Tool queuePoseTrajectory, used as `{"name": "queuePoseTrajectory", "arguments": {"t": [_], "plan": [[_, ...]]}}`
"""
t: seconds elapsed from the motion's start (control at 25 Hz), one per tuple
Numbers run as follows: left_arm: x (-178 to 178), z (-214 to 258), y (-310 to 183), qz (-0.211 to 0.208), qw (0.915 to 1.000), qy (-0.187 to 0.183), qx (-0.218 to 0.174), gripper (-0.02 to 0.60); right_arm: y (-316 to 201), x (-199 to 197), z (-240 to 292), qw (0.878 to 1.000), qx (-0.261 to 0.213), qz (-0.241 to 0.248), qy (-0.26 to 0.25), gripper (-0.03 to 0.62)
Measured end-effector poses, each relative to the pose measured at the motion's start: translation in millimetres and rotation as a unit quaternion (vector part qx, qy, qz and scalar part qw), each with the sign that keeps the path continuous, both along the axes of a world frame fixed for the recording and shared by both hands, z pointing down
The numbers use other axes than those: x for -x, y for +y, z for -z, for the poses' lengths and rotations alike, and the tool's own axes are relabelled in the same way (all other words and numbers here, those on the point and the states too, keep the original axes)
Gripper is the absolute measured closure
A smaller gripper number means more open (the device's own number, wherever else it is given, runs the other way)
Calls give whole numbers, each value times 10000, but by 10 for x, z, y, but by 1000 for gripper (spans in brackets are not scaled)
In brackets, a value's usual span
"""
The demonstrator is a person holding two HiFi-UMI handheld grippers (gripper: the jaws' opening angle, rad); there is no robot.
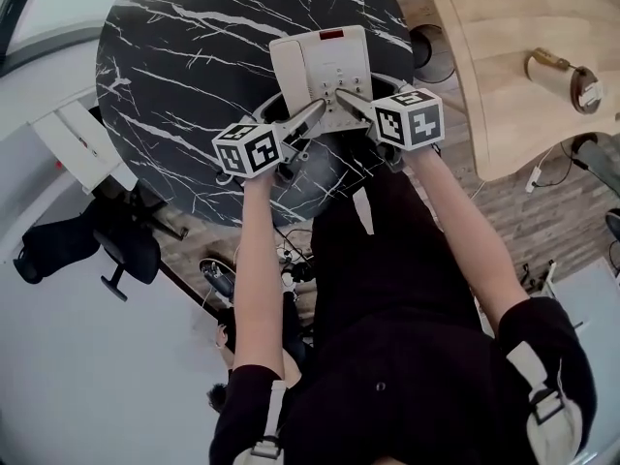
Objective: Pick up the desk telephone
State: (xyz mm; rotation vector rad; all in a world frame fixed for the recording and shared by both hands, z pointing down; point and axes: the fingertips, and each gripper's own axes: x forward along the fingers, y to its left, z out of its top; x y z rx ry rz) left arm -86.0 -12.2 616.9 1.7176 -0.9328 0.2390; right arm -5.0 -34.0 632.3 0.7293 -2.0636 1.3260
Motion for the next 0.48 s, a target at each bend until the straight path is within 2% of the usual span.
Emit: {"name": "queuePoseTrajectory", "arguments": {"t": [0.24, 0.32, 0.48], "plan": [[-8, 3, 41, -44, 9995, -122, 282, 204, 0, 20, 23, 9997, 103, 208, 101, 283], [-18, 41, 71, 69, 9993, -78, 357, 204, 5, 6, 68, 9994, 85, 307, 156, 283], [-3, 225, 62, 323, 9991, -91, 247, 204, -31, 27, 243, 9989, -36, 467, 90, 283]]}}
